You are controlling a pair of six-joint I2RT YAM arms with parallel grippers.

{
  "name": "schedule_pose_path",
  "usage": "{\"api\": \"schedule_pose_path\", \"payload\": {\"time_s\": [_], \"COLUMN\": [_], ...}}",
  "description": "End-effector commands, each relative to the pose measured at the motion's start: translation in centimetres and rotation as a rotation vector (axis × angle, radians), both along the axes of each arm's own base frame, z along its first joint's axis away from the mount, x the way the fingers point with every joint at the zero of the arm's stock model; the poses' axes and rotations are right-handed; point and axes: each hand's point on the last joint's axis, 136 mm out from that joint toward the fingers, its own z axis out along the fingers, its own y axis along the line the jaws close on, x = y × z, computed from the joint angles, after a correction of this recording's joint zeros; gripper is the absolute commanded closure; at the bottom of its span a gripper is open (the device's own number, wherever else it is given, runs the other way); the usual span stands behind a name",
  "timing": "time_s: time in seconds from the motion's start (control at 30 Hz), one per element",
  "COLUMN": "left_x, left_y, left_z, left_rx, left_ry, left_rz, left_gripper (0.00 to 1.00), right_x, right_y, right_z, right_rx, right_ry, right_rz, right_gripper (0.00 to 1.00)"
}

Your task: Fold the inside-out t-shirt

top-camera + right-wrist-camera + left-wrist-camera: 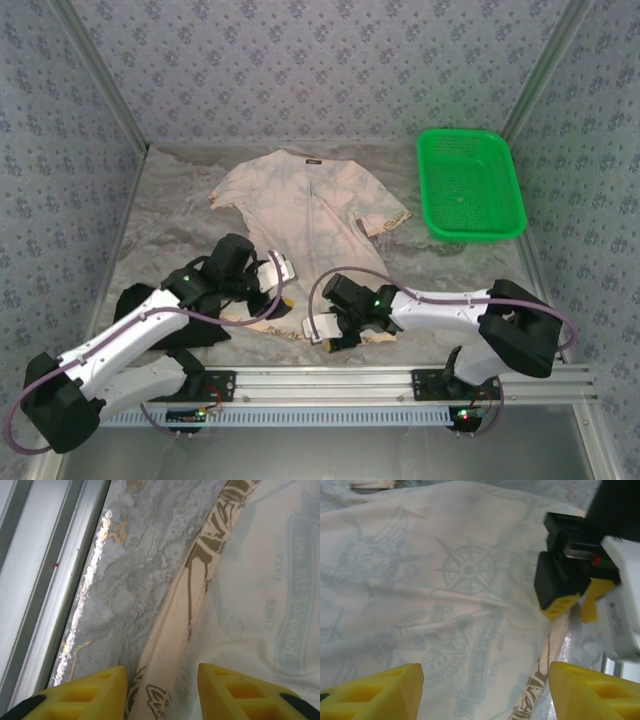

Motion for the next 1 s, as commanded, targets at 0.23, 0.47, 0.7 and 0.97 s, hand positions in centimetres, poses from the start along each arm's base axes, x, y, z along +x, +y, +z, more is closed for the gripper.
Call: {"api": "schedule_pose_path", "payload": {"time_s": [0.23, 0.47, 0.7, 0.97], "left_x": [-6.1, -7.1, -7.0, -3.8], "left_y": [2.6, 1.5, -1.8, -4.5], "left_z": [-3.9, -3.4, -4.1, -6.8], "left_rx": [0.263, 0.203, 0.144, 0.082], "left_ry": [0.113, 0.024, -0.117, -0.288], "left_rz": [-0.268, -0.358, -0.433, -0.416], "left_gripper": [0.36, 0.36, 0.4, 0.44], "right_x": [0.3, 0.9, 1.4, 2.2], "right_y": [-1.3, -1.3, -2.0, -2.5], "right_z": [-2.9, -1.6, 0.7, 1.3], "right_rx": [-0.097, -0.071, -0.014, -0.006], "right_ry": [-0.084, -0.089, -0.026, -0.02], "right_rz": [0.003, -0.019, -0.087, -0.133], "right_gripper": [0.62, 1.0, 0.95, 0.96]}}
